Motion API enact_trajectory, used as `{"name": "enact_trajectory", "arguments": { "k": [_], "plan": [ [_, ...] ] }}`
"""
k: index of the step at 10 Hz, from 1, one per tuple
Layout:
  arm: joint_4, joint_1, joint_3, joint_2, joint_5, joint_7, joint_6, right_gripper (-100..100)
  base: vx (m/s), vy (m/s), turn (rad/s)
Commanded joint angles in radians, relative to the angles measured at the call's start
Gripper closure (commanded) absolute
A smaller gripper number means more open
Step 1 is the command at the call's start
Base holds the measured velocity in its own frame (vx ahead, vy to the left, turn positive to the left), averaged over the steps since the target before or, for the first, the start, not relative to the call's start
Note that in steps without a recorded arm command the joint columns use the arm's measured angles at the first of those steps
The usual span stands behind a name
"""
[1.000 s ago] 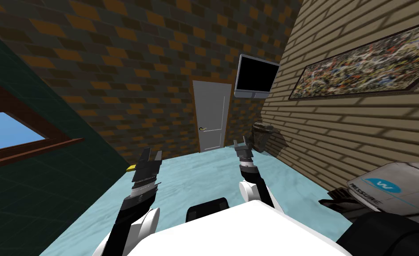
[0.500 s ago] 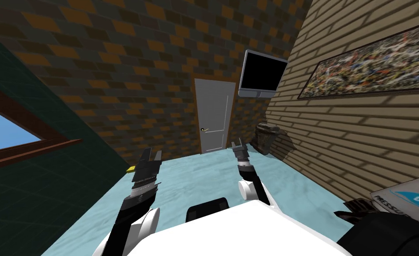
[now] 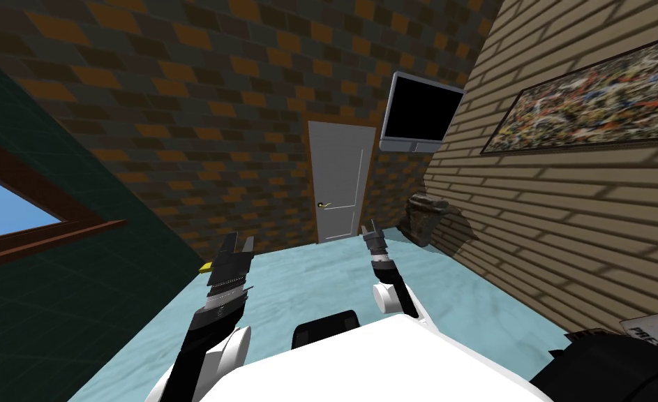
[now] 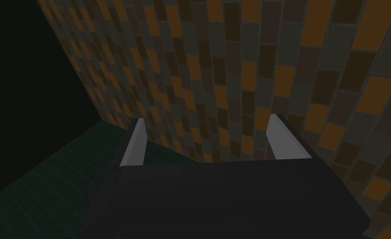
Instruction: Pull the door open
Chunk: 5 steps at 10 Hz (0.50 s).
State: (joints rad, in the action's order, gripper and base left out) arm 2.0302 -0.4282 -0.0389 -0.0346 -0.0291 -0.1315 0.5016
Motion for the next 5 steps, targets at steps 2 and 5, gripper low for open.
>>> {"name": "enact_trajectory", "arguments": {
  "k": [2,5],
  "plan": [
    [-0.048,0.023,0.002,-0.012,-0.004,0.006,0.001,-100,0.111,0.025,0.034],
    [-0.109,0.048,0.006,-0.028,-0.010,0.011,0.007,-100,0.090,0.031,0.030]
  ]
}}
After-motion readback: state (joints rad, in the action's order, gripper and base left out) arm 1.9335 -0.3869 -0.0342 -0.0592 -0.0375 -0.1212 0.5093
